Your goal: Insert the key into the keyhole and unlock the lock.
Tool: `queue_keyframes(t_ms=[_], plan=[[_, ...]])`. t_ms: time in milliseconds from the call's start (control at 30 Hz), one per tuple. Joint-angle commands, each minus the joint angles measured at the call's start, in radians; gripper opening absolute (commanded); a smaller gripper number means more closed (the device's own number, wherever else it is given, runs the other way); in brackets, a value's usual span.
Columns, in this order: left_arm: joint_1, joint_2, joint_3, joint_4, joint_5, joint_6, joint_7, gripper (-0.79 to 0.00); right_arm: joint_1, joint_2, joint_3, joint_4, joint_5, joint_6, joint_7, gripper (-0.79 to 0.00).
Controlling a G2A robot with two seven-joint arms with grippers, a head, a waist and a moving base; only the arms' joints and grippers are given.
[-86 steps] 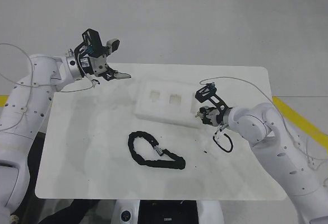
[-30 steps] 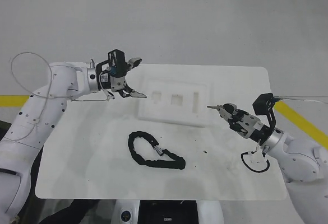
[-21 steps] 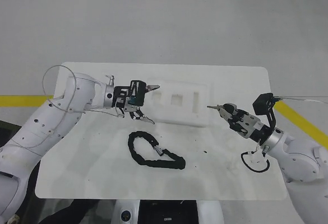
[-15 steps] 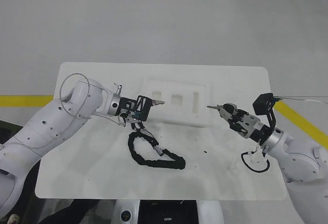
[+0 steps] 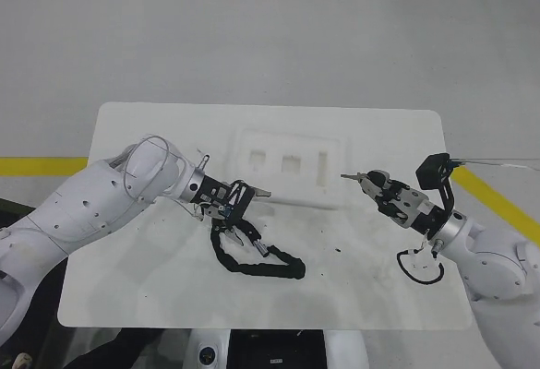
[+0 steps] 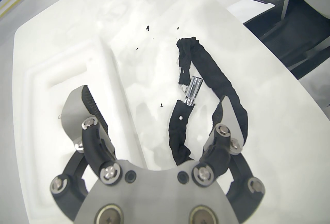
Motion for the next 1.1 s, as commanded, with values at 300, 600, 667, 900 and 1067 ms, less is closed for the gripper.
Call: queue_keyframes(t_ms=[300, 600, 667, 900, 1067], plan=[[0.027, -0.002, 0.005, -0.039, 0.009, 0.000, -0.046, 0.000, 0.000, 0.000, 0.000, 0.000, 0.000, 0.000, 0.000, -0.785], [0.071, -0.033, 0.038, -0.057, 0.107, 0.000, -0.063, 0.000, 0.000, 0.000, 0.000, 0.000, 0.000, 0.000, 0.000, -0.785], [0.076, -0.043, 0.038, -0.042, 0.123, 0.000, -0.064, 0.000, 0.000, 0.000, 0.000, 0.000, 0.000, 0.000, 0.000, -0.785], [0.086, -0.080, 0.038, 0.011, 0.133, 0.000, -0.100, 0.000, 0.000, 0.000, 0.000, 0.000, 0.000, 0.000, 0.000, -0.785], [0.083, -0.096, 0.038, 0.042, 0.117, 0.000, -0.119, 0.000, 0.000, 0.000, 0.000, 0.000, 0.000, 0.000, 0.000, -0.785]])
